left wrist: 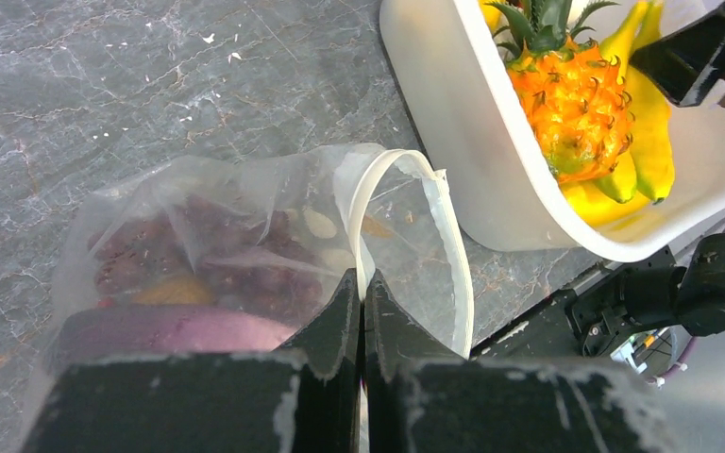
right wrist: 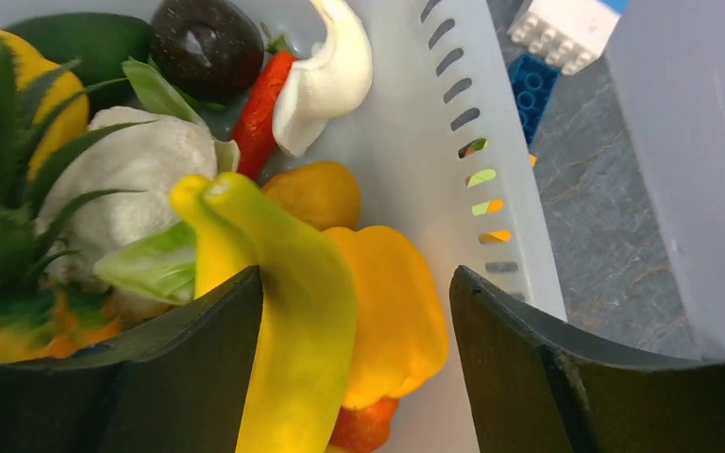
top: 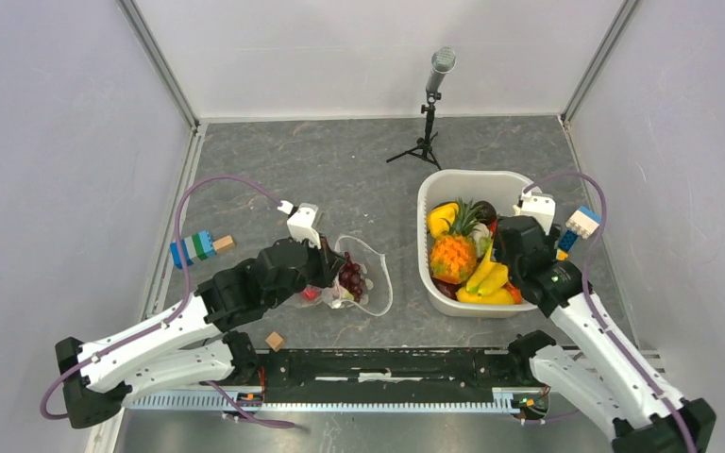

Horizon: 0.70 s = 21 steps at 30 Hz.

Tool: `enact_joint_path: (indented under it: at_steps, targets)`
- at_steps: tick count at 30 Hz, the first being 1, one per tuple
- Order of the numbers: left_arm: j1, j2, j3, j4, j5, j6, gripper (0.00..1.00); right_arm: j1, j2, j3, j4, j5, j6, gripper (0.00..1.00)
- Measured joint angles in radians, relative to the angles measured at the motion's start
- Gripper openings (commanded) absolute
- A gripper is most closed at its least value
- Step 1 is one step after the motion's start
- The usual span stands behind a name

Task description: Place the food in the zip-top bag and seal the zipper

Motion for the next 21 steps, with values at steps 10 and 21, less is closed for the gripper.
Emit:
enact_joint_path:
  at_steps: [10,21]
  targets:
    - [0.002,-0.026,0.0,-0.014,-0.012,0.0,0.02,-0.316,0.083,-0.049,0.229,-0.454,-0.236,0.15]
    - [0.004,0.003,0.002,-0.018,-0.017,0.001,0.02,-0.32,0.112,0.082,0.332,-0.459,-0.318,0.06]
